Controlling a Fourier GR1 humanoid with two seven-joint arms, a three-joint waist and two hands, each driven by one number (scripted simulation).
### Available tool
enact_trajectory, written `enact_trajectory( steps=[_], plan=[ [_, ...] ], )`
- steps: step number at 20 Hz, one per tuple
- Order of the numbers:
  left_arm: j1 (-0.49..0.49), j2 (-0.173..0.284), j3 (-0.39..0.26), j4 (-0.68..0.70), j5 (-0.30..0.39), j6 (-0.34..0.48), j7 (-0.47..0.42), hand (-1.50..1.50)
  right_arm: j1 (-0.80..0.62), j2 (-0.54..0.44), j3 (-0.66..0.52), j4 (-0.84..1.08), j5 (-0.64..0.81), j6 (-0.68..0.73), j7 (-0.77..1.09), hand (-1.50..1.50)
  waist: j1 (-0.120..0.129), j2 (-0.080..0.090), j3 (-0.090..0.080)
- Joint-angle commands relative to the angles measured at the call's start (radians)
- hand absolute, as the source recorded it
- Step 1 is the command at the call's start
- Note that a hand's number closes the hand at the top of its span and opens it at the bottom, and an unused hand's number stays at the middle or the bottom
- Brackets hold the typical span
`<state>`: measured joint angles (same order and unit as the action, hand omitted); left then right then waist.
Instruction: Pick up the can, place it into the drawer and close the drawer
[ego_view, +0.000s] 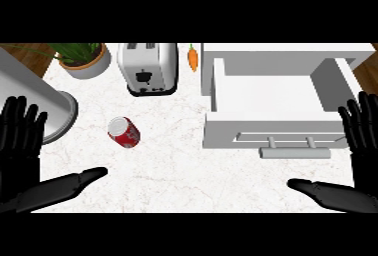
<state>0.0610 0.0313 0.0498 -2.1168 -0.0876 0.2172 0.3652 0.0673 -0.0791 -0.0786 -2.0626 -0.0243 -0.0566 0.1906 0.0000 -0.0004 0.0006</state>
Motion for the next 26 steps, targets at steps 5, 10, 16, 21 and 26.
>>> enact_trajectory(
  steps=[5,10,16,21,26],
  plan=[
    [-0.088,0.016,0.038,0.096,0.018,0.0,0.012,-1.5,0.047,0.049,0.035,0.039,0.039,0.0,-0.075,-1.5,-0.002,0.0,0.0],
    [-0.09,-0.015,0.006,0.212,-0.007,0.012,-0.055,-1.5,0.063,0.007,-0.045,0.023,-0.029,0.055,-0.08,-1.5,-0.003,0.0,-0.001],
    [-0.087,-0.031,-0.078,0.348,-0.023,0.098,-0.143,-1.5,0.06,-0.009,-0.067,-0.055,-0.055,0.07,-0.013,-1.5,-0.003,0.0,-0.001],
    [-0.089,-0.031,-0.095,0.54,0.014,0.151,-0.316,-1.5,0.092,-0.006,-0.098,-0.036,-0.069,0.095,-0.065,-1.5,-0.005,0.001,-0.001],
    [0.009,-0.031,-0.094,0.567,0.039,0.131,-0.411,-1.5,0.076,-0.01,-0.092,-0.107,-0.047,0.071,0.038,-1.5,-0.001,0.0,-0.001]
  ],
)
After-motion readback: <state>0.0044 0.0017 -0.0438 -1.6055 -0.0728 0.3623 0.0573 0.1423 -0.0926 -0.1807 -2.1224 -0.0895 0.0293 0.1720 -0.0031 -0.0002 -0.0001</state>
